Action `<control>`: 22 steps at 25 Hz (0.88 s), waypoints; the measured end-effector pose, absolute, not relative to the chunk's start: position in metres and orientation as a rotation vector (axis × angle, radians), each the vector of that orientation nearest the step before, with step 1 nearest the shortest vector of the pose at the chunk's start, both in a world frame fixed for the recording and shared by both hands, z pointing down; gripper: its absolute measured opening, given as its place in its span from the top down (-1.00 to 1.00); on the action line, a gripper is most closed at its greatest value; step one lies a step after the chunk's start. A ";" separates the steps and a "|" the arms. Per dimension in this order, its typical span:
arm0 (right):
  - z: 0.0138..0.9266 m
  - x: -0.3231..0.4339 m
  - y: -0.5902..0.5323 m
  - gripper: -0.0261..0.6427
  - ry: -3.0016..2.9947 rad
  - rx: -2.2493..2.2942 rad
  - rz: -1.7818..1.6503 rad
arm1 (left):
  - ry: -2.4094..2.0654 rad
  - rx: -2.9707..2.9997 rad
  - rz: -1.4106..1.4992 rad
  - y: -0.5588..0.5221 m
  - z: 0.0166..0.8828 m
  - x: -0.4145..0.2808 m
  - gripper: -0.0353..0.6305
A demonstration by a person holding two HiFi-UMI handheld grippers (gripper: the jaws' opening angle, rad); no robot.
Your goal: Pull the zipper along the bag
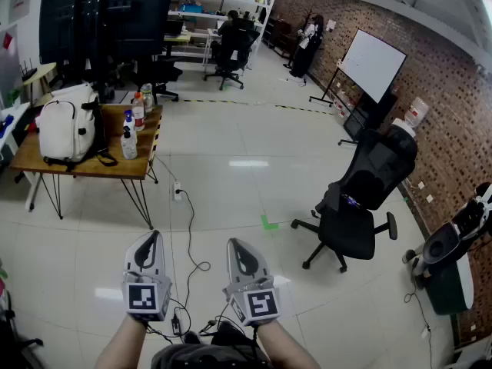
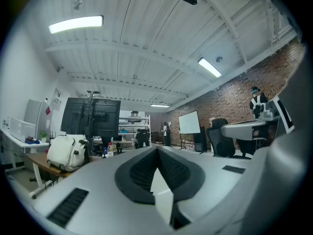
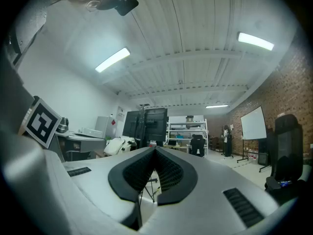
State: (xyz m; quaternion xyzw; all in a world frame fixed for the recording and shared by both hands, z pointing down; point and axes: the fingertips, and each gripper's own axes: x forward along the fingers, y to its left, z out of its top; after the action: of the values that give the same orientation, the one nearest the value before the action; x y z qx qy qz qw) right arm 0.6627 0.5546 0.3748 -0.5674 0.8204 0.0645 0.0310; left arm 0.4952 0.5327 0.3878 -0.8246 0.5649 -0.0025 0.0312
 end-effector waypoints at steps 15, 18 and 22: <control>0.398 0.698 0.483 0.89 2.461 -1.738 0.064 | 1.852 -2.473 -0.045 0.477 0.401 0.495 0.79; 0.398 0.712 0.451 0.89 2.452 -1.739 0.068 | 1.871 -2.476 -0.077 0.448 0.406 0.503 0.79; 0.401 0.742 0.398 0.89 2.429 -1.763 0.040 | 1.870 -2.476 -0.096 0.393 0.409 0.524 0.79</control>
State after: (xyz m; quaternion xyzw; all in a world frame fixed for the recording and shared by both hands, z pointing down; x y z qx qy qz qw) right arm 0.7419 0.3984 0.4009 -0.5860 0.8072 0.0133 0.0699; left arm 0.5241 0.3931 0.4091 -0.7975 0.6023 -0.0309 0.0188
